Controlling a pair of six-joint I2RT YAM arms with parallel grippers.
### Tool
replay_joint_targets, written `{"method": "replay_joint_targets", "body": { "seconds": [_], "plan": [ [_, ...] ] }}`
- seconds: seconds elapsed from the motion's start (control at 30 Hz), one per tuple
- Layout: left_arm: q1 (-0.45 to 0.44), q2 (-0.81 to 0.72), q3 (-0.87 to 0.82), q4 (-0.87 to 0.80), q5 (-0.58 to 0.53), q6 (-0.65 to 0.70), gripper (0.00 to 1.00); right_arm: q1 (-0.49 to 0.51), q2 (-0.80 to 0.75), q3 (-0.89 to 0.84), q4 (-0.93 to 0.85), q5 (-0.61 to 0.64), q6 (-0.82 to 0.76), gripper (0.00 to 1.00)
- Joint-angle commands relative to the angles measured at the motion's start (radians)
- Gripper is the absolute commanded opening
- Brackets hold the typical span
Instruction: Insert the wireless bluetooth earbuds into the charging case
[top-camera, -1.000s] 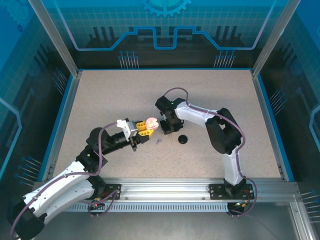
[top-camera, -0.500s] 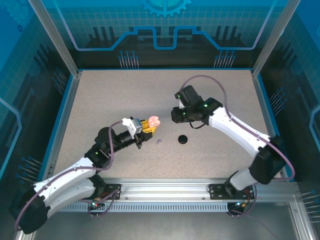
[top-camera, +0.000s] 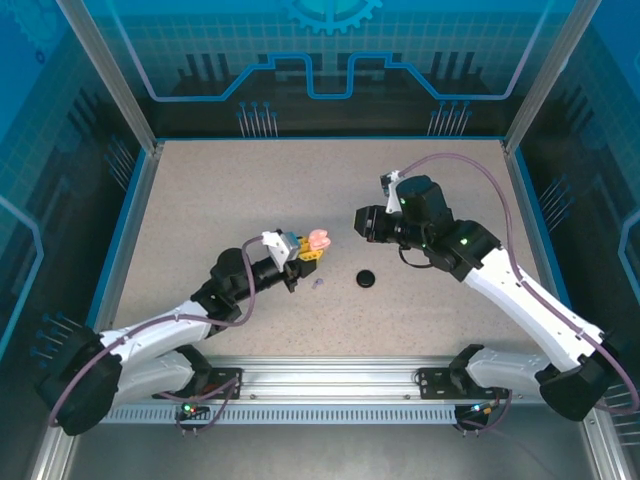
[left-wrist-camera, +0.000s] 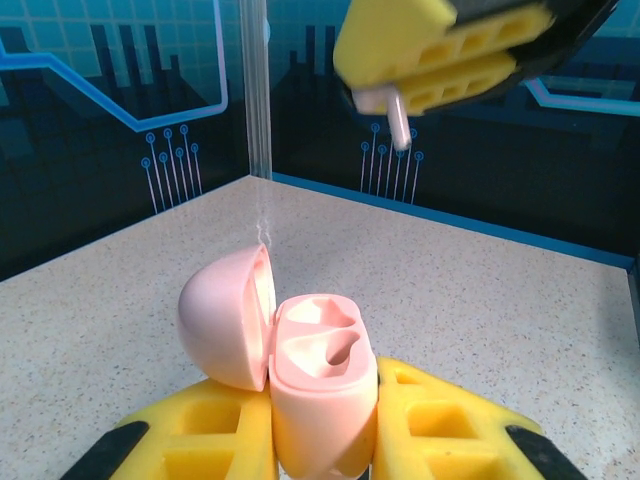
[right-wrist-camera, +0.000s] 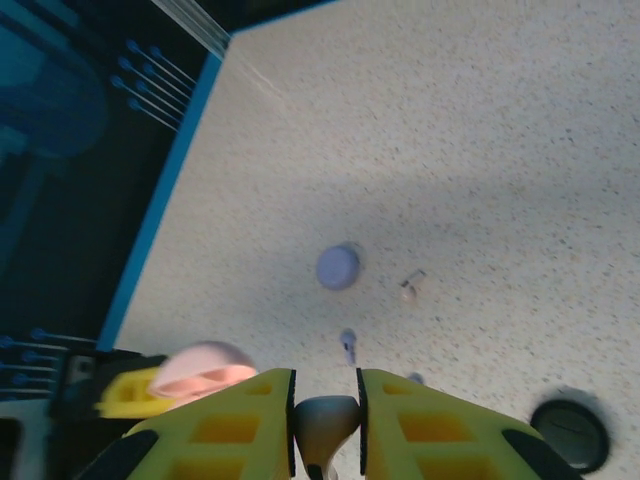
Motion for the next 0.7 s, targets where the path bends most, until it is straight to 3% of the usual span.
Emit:
{"method": "replay_joint_targets", "body": {
  "seconds": [0.0,0.3,0.67],
  "plan": [
    [-0.015,0.032,0.048,0.105,-0.016,-0.014,0.06,0.022,-0.034,-0.038,0.101,0.009,0.073,0.21],
    [-0.040,0.092,0.074,0.134,-0.031,-0.005,0.05,0.106,-0.041,-0.066,0.171,0.125,0.100,0.21],
    [-0.054,0.117,0.083,0.155,-0.063,-0.033,0.05,0.168,0.009,-0.068,0.193,0.182,0.092,0.21]
  ]
}}
